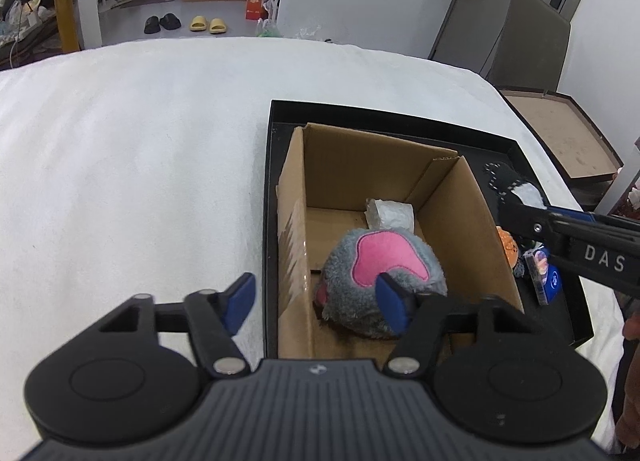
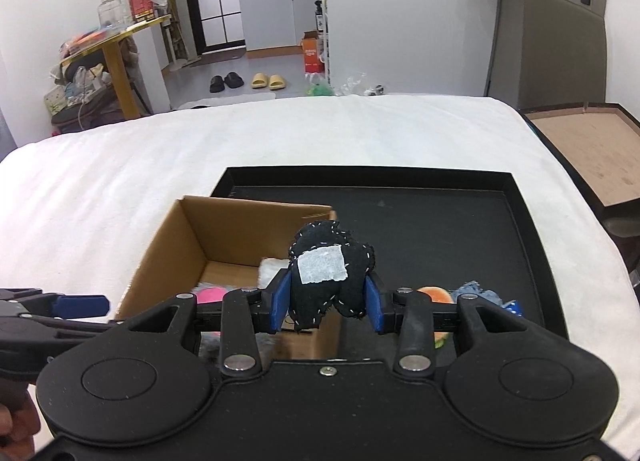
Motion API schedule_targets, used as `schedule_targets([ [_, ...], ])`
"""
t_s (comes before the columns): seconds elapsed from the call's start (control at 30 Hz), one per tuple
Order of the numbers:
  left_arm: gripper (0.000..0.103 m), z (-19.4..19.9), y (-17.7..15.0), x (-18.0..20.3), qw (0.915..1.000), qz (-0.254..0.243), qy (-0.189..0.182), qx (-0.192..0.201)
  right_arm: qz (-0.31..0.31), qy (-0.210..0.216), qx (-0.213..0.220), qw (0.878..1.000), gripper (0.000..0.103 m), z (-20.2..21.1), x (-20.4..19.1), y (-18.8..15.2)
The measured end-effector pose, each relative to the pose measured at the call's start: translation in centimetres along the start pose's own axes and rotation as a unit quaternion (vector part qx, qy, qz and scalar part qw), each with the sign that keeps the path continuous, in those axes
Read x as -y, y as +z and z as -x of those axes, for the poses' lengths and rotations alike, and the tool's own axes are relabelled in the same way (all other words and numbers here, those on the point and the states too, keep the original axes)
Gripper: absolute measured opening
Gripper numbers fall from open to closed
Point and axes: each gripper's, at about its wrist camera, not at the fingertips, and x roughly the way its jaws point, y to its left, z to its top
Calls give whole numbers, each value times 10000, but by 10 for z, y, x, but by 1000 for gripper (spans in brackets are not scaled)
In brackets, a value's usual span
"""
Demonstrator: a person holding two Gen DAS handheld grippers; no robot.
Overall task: Organize soft objects
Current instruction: 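Carry the black plush into the box with the right tool while left grips box wall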
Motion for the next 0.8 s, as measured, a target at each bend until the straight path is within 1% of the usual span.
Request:
schedule_targets([
  [0.03, 44, -1, -1, -1, 10000, 18, -25, -13, 11, 13, 0, 10000, 39, 0, -3, 0],
  [0.07, 40, -1, -1, -3, 10000, 34, -44, -24, 23, 23, 1, 10000, 39, 0, -6, 0],
  [0.1, 32, -2, -2, -4, 10000, 45, -56, -44, 40, 37, 5, 10000, 40, -1, -8, 1],
  [0.17, 26, -4, -3, -7, 9998, 79, -102, -116, 65, 57, 26, 10000, 41, -2, -13, 2],
  [0.23, 18, -6, -5, -10, 9997, 103, -135, -171, 76, 94, 46, 9999, 46, -3, -16, 3],
  [0.27, 16, -7, -6, -11, 9995, 144, -186, -197, 70, 99, 50, 9999, 50, -3, -17, 2],
  [0.3, 14, -8, -7, -13, 9995, 168, -180, -210, 66, 106, 33, 9999, 53, -4, -17, 2],
  [0.37, 14, -8, -8, -14, 9997, 142, -121, -186, 50, 84, -10, 10000, 53, -6, -16, 1],
  [0.43, 14, -9, -7, -16, 9995, 201, -126, -199, 11, 65, -38, 10000, 54, -6, -15, -1],
  [0.67, 14, -7, -7, -14, 9997, 153, -100, -190, -26, 15, -101, 9999, 54, -7, -14, -5],
  [0.8, 14, -6, -7, -12, 9997, 107, -57, -189, -59, 8, -103, 9999, 57, -7, -11, -6],
])
